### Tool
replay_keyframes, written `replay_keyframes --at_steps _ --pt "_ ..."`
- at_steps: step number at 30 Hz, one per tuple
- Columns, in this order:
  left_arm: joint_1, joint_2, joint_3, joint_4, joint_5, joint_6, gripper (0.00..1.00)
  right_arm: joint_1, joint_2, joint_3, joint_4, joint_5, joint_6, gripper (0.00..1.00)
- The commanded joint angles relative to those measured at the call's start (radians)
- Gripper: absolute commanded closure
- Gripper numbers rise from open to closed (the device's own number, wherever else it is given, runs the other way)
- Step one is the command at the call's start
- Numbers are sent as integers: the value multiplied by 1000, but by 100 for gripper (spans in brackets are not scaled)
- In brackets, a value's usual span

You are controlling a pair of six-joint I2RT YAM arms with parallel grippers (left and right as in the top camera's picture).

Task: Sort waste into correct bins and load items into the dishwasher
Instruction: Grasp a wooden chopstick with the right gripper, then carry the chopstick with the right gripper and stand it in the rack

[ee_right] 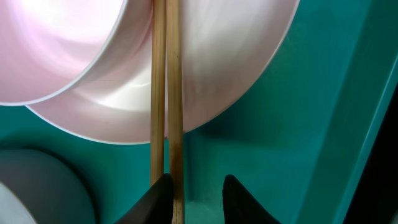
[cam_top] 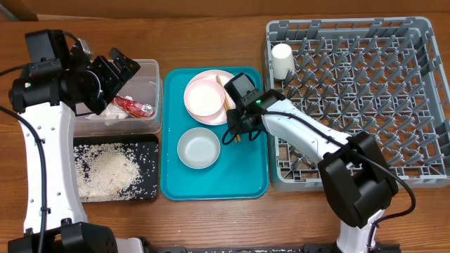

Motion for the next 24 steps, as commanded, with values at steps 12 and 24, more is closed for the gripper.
replay_keyframes --at_steps 12,24 --pt "2 3 16 1 7 2 0 0 26 -7 -30 -44 8 72" --pt "2 3 16 1 7 2 0 0 26 -7 -38 -46 8 82"
